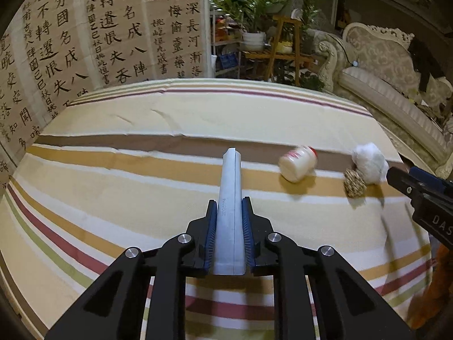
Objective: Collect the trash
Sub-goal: 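Grasp the white strip with the left tool while the right tool grasps the white bag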
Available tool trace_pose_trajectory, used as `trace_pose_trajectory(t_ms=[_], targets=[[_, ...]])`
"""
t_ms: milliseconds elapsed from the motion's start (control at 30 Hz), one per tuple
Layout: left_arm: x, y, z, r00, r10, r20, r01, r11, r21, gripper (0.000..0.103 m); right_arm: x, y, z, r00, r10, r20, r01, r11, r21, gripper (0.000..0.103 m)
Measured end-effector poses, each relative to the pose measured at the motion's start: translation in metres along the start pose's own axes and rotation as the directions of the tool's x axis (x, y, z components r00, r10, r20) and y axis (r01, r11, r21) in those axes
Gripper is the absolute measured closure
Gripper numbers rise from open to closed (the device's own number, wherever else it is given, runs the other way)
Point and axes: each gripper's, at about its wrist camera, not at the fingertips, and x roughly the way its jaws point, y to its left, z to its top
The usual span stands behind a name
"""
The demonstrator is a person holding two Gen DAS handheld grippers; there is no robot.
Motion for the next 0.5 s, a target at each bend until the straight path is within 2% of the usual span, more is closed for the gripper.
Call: trace_pose_trajectory(t_ms=[300, 333, 467, 500], targets=[[0.009, 0.031, 0.018, 0.998, 0.062, 0.019, -0.061, 0.997, -0.042, 0.084, 0.024, 0.014, 0.020, 1.000, 0.004, -0.023, -0.005, 1.000, -0.026, 0.048], [0.010, 0.032, 0.019, 0.998, 0.062, 0.017, -0.061, 0.997, -0.045, 0.084, 0.027, 0.016, 0.021, 1.000, 0.004, -0.029, -0.005, 0.999, -0.031, 0.050], [0.011, 0.031, 0.017, 0.998, 0.059, 0.010, -0.058, 0.997, -0.045, 0.084, 0.037, 0.020, 0.021, 0.998, 0.022, -0.067, -0.025, 0.999, -0.034, 0.070], [0.012, 0.030, 0.016, 0.998, 0.056, 0.008, -0.055, 0.997, -0.046, 0.084, 0.038, 0.021, 0.019, 0.997, 0.023, -0.070, -0.026, 0.999, -0.033, 0.070]])
